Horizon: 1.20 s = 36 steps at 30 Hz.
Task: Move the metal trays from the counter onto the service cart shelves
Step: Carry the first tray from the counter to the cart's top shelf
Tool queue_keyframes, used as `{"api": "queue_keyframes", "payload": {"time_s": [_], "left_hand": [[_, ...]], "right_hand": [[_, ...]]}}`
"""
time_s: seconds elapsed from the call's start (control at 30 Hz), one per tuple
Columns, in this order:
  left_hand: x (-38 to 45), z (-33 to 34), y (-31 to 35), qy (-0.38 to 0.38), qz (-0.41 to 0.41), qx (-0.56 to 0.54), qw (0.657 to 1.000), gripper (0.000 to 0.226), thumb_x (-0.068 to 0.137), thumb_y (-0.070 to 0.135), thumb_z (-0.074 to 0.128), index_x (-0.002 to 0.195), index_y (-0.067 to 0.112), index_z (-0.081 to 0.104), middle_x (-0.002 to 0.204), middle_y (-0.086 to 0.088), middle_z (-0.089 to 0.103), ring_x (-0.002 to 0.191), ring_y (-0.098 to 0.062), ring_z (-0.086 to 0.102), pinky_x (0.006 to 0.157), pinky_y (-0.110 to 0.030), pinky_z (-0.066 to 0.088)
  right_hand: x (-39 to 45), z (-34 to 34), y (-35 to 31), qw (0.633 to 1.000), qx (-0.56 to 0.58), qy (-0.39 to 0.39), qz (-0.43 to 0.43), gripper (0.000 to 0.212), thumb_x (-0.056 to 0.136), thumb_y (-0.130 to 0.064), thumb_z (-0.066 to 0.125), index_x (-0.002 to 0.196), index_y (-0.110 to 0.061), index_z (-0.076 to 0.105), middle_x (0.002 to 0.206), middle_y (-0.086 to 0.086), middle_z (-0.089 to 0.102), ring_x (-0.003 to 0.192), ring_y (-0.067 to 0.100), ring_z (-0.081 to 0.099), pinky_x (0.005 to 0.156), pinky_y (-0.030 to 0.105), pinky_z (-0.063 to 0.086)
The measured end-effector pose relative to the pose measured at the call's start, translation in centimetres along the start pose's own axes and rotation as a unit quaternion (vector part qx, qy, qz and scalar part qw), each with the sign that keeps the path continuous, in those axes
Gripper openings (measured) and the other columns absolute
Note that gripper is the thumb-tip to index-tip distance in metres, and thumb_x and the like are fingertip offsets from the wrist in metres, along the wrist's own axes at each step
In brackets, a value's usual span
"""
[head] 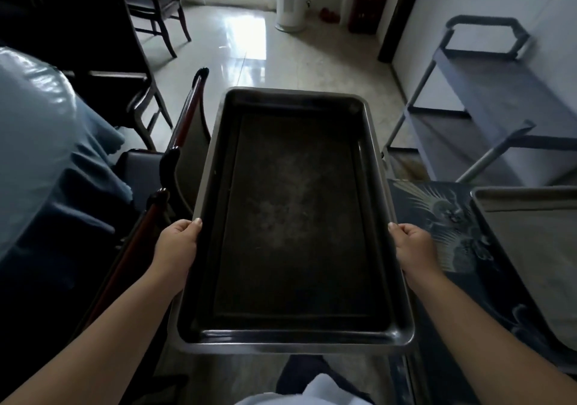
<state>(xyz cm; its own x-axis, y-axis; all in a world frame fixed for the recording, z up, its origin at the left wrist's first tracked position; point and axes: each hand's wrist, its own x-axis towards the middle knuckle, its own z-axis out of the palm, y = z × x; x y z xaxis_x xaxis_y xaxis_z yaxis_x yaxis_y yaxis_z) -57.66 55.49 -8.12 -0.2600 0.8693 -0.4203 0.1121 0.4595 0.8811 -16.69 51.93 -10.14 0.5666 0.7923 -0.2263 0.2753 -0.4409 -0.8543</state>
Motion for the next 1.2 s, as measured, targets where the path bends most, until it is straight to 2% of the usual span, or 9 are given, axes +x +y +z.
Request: {"api": "queue_keyframes", "payload": {"time_s": [0.2, 0.37, 0.53, 0.73, 0.83, 0.93, 1.07, 1.13, 1.2], "left_hand": [[6.7, 5.8, 6.5, 0.010, -0.005, 0.013, 1.000, 0.030, 0.099, 0.033, 0.057, 0.086, 0.009, 0.071, 0.080, -0.016, 0.073, 0.073, -0.031, 0.071, 0.073, -0.051, 0.061], [13.0, 9.6, 11.6, 0.000, 0.011, 0.029, 1.000, 0.031, 0.100, 0.033, 0.056, 0.086, 0.010, 0.071, 0.071, -0.006, 0.072, 0.068, -0.022, 0.072, 0.062, -0.041, 0.059], [22.7, 14.1, 16.0, -0.025, 0.042, 0.055, 0.997, 0.032, 0.101, 0.031, 0.056, 0.082, 0.009, 0.070, 0.057, 0.005, 0.068, 0.052, -0.010, 0.067, 0.049, -0.028, 0.052], [35.6, 20.4, 23.0, -0.083, 0.067, 0.088, 0.990, 0.031, 0.099, 0.036, 0.058, 0.083, 0.015, 0.074, 0.070, -0.006, 0.074, 0.070, -0.025, 0.072, 0.064, -0.041, 0.058], [40.7, 23.7, 27.0, -0.119, 0.089, 0.130, 0.980, 0.033, 0.098, 0.037, 0.057, 0.079, 0.015, 0.073, 0.067, -0.006, 0.071, 0.065, -0.024, 0.069, 0.058, -0.036, 0.053], [44.9, 28.0, 30.8, -0.155, 0.107, 0.167, 0.968, 0.035, 0.100, 0.035, 0.056, 0.078, 0.012, 0.071, 0.065, -0.007, 0.066, 0.062, -0.024, 0.064, 0.056, -0.033, 0.046], [48.7, 35.2, 34.4, -0.208, 0.127, 0.216, 0.945, 0.035, 0.100, 0.036, 0.055, 0.079, 0.012, 0.070, 0.069, -0.010, 0.066, 0.065, -0.027, 0.063, 0.057, -0.033, 0.045], [50.0, 39.6, 35.9, -0.231, 0.142, 0.233, 0.934, 0.032, 0.099, 0.034, 0.055, 0.081, 0.013, 0.070, 0.072, -0.011, 0.066, 0.068, -0.028, 0.062, 0.062, -0.036, 0.047], [51.2, 44.6, 37.1, -0.257, 0.155, 0.245, 0.922, 0.031, 0.099, 0.032, 0.055, 0.081, 0.011, 0.069, 0.071, -0.010, 0.064, 0.066, -0.028, 0.059, 0.063, -0.036, 0.045]], "right_hand": [[10.4, 0.7, -3.6, 1.000, -0.004, 0.008, -0.014, 0.038, 0.094, -0.030, 0.060, 0.062, -0.010, 0.060, 0.050, 0.000, 0.050, 0.049, 0.016, 0.048, 0.053, 0.032, 0.039], [18.1, 1.8, -7.1, 1.000, 0.000, 0.023, -0.017, 0.034, 0.093, -0.030, 0.062, 0.063, -0.015, 0.063, 0.055, 0.002, 0.055, 0.055, 0.019, 0.052, 0.056, 0.031, 0.041], [26.0, 4.1, -9.7, 0.999, 0.018, 0.041, 0.009, 0.035, 0.094, -0.031, 0.060, 0.075, -0.002, 0.065, 0.066, 0.014, 0.060, 0.062, 0.025, 0.056, 0.062, 0.035, 0.047], [34.4, 6.9, -12.4, 0.991, 0.037, 0.118, 0.058, 0.036, 0.094, -0.031, 0.059, 0.066, -0.007, 0.058, 0.050, -0.003, 0.048, 0.052, 0.015, 0.047, 0.052, 0.028, 0.038], [37.4, 7.5, -13.4, 0.983, 0.043, 0.162, 0.079, 0.033, 0.093, -0.034, 0.059, 0.066, -0.016, 0.061, 0.037, -0.014, 0.043, 0.035, 0.000, 0.040, 0.045, 0.024, 0.036], [39.9, 7.4, -14.0, 0.971, 0.059, 0.211, 0.101, 0.029, 0.092, -0.033, 0.060, 0.070, -0.014, 0.065, 0.040, -0.015, 0.047, 0.036, -0.001, 0.041, 0.036, 0.015, 0.037], [42.8, 5.5, -13.5, 0.946, 0.080, 0.282, 0.139, 0.025, 0.089, -0.030, 0.063, 0.074, -0.011, 0.068, 0.055, -0.009, 0.057, 0.054, 0.006, 0.050, 0.053, 0.024, 0.043], [44.5, 4.1, -12.9, 0.937, 0.079, 0.303, 0.155, 0.027, 0.089, -0.030, 0.063, 0.080, -0.005, 0.069, 0.065, -0.004, 0.060, 0.057, 0.008, 0.050, 0.055, 0.026, 0.041], [46.4, 2.6, -12.3, 0.928, 0.071, 0.328, 0.163, 0.021, 0.089, -0.030, 0.064, 0.080, -0.012, 0.070, 0.067, -0.006, 0.062, 0.059, 0.007, 0.052, 0.055, 0.025, 0.040]]}}
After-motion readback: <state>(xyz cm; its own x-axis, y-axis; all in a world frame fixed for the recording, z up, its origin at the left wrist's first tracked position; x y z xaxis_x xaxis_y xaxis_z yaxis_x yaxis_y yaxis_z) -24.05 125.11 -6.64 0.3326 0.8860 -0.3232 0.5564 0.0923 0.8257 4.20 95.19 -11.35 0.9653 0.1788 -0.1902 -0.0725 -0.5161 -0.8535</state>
